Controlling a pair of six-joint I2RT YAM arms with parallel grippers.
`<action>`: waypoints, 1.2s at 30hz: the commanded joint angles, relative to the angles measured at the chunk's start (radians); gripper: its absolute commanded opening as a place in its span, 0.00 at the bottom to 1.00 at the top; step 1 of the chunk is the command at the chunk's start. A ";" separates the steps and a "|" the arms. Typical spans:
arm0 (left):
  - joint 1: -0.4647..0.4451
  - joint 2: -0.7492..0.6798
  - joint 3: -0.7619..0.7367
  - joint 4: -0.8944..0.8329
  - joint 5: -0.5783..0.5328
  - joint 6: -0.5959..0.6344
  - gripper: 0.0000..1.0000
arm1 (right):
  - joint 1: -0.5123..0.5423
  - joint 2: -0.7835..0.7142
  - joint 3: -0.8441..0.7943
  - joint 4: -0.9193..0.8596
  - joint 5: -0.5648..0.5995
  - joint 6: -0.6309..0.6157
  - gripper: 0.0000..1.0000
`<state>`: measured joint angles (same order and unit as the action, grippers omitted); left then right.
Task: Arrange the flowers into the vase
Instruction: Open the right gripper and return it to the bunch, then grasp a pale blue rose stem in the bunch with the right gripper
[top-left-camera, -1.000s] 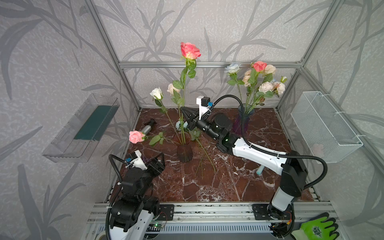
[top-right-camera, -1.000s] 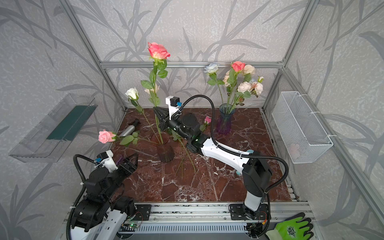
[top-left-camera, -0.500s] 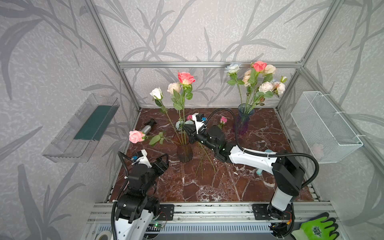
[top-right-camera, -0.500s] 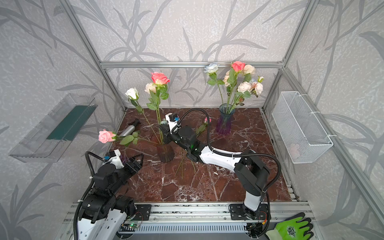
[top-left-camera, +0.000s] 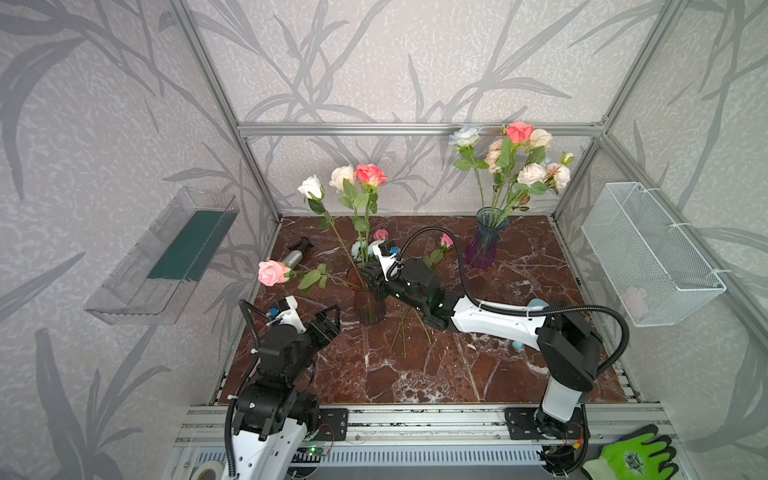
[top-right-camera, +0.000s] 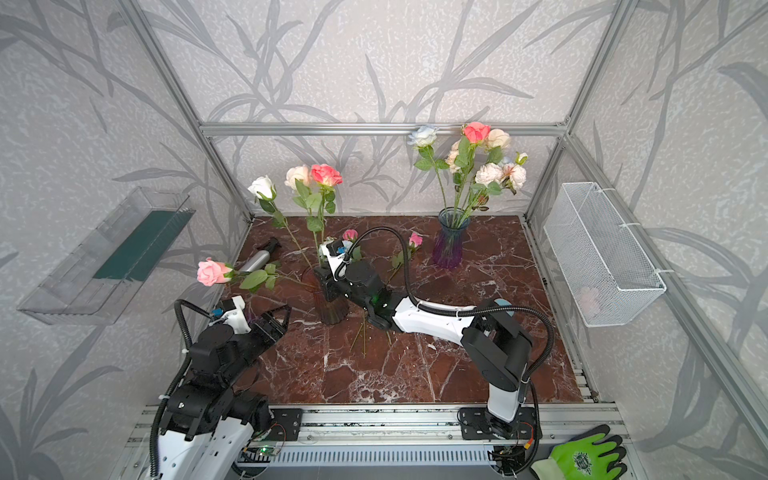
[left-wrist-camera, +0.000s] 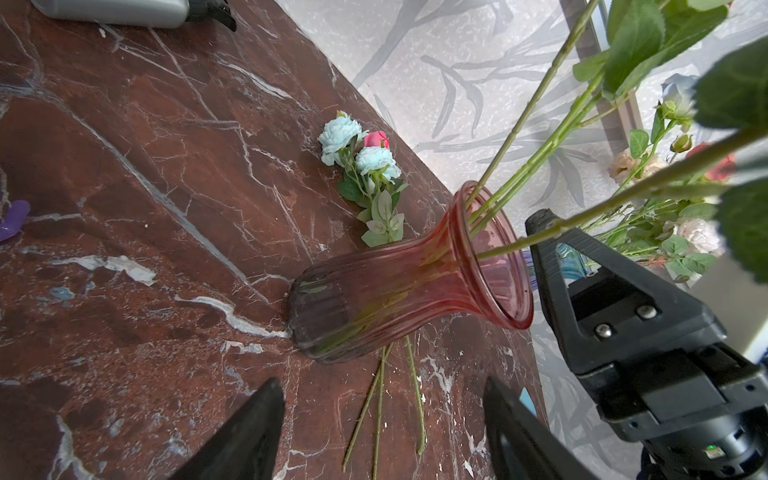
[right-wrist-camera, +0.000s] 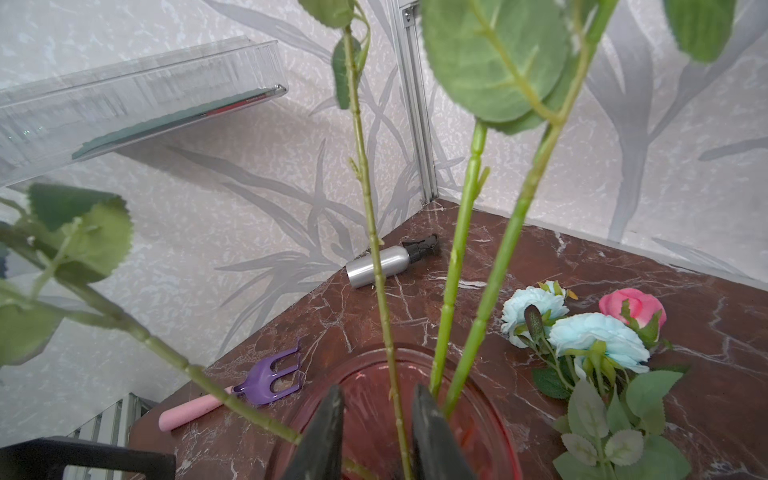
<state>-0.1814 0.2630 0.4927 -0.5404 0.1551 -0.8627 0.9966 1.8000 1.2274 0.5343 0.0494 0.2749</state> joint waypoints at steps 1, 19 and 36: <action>-0.001 0.013 -0.016 0.032 0.012 -0.016 0.76 | 0.013 -0.061 0.014 -0.033 0.030 -0.031 0.31; -0.003 0.029 -0.169 0.137 0.124 -0.085 0.73 | -0.120 -0.355 -0.299 -0.194 0.126 0.161 0.45; -0.137 0.288 -0.230 0.270 0.210 -0.078 0.67 | -0.344 0.186 0.170 -0.803 -0.367 -0.035 0.34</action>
<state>-0.2966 0.5396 0.2493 -0.3065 0.3492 -0.9501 0.6483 1.9472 1.3510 -0.1238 -0.2409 0.3199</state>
